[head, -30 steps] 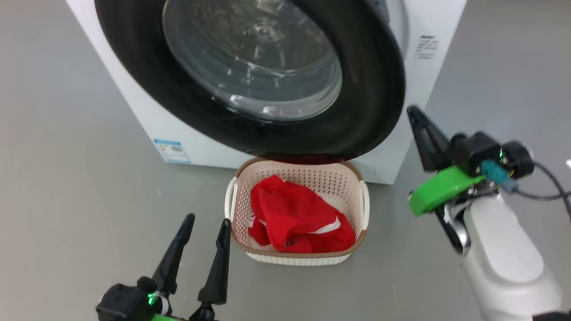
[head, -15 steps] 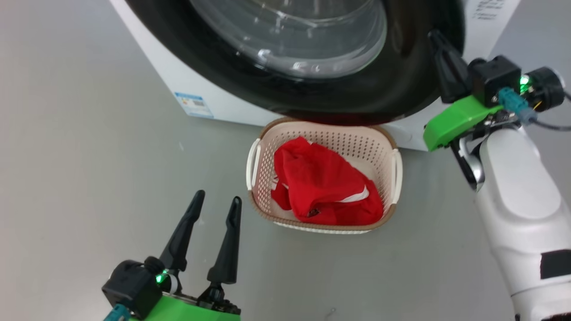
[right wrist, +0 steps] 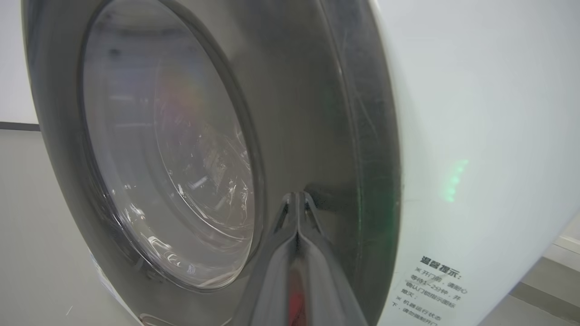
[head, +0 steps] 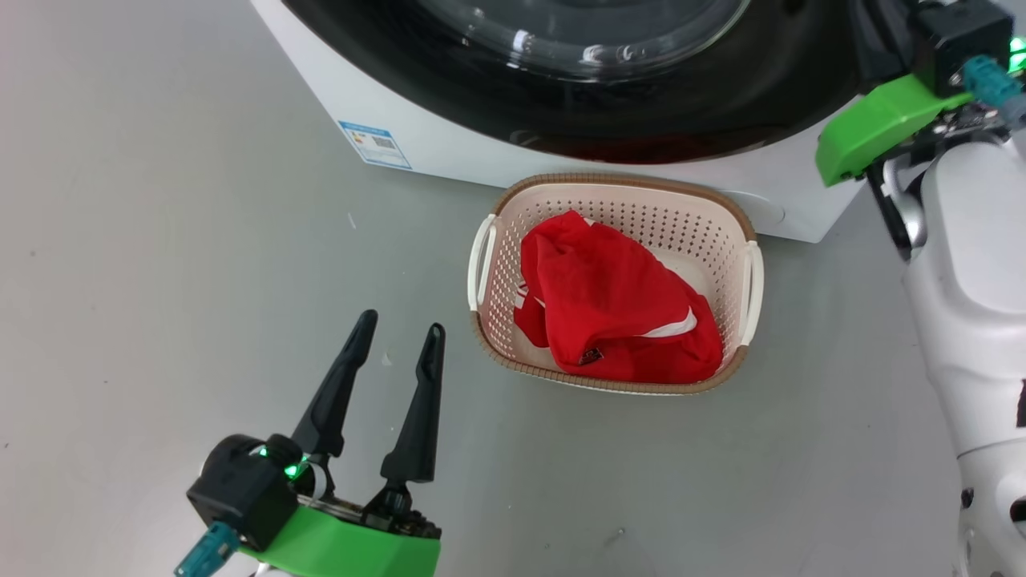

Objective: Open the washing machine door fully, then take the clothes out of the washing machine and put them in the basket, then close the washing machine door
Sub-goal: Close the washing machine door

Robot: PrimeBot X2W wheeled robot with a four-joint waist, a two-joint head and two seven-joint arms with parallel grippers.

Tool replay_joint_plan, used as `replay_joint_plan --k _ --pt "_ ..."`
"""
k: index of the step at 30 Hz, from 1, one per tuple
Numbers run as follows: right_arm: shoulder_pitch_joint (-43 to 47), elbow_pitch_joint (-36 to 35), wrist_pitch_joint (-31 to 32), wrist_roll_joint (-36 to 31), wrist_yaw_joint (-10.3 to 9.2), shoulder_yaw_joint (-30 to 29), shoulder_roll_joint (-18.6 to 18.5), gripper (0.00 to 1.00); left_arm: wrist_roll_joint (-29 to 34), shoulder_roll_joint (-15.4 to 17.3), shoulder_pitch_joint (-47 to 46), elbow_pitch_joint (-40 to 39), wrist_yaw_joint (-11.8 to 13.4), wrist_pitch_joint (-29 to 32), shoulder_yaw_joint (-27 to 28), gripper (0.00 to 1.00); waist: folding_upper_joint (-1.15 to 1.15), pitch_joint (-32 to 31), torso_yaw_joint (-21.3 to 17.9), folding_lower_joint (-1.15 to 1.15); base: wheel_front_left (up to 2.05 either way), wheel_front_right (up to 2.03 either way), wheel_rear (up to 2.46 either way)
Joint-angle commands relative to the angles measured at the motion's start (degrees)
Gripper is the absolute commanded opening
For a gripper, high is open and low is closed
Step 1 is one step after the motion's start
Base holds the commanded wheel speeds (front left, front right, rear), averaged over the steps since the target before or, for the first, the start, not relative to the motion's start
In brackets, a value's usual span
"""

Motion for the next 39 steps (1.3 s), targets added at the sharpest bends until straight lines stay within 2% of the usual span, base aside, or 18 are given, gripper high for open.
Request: replay_joint_plan --k 1,9,18,20,21,22,30,39 --pt "-2.11 -1.11 -0.29 -0.68 0.02 -0.15 0.47 0.0 0.63 0.42 -1.12 -1.24 -0.52 -0.68 1.91 1.0 0.0 0.28 0.26 0.0 0.0 0.0 0.0" --pt "-3.63 -0.76 -0.29 -2.7 0.02 -2.69 0.74 0.0 1.2 -0.1 -1.5 -0.49 -1.07 -0.68 2.07 1.0 0.0 0.13 0.32 0.0 0.0 0.0 0.0" --pt "2.65 -4.91 -0.29 0.91 0.02 0.31 3.57 0.01 1.0 -0.4 -1.03 -0.22 -0.98 -0.68 3.77 1.0 0.0 -2.46 -2.89 0.0 0.0 0.0 0.0" --pt "4.66 -6.22 -0.29 2.28 0.02 1.63 3.82 0.24 0.74 -0.46 -0.92 -0.02 -0.85 -0.68 4.16 1.0 0.0 -3.29 -4.02 0.0 0.0 0.0 0.0" --pt "5.73 -6.93 -0.29 2.87 0.02 2.36 3.89 0.39 0.65 -0.48 -0.9 0.07 -0.83 -0.68 4.34 1.0 0.0 -3.73 -4.61 0.0 0.0 0.0 0.0" --pt "6.82 -7.69 -0.29 3.42 0.02 3.14 3.94 1.0 0.62 -0.49 -0.9 0.12 -0.85 -0.69 4.51 1.0 0.0 -4.17 -5.22 0.0 0.0 0.0 0.0" --pt "14.7 -14.8 -0.29 9.88 0.02 8.12 4.0 1.0 0.04 -0.15 -0.26 0.85 -0.59 -0.69 5.71 1.0 0.0 -7.32 -10.03 0.0 0.0 0.0 0.0" --pt "23.91 -23.82 -0.29 13.27 0.02 8.13 4.01 1.0 -0.83 0.9 1.15 1.88 0.21 -0.5 7.03 1.0 0.0 -10.97 -16.06 0.0 0.0 0.0 0.0"
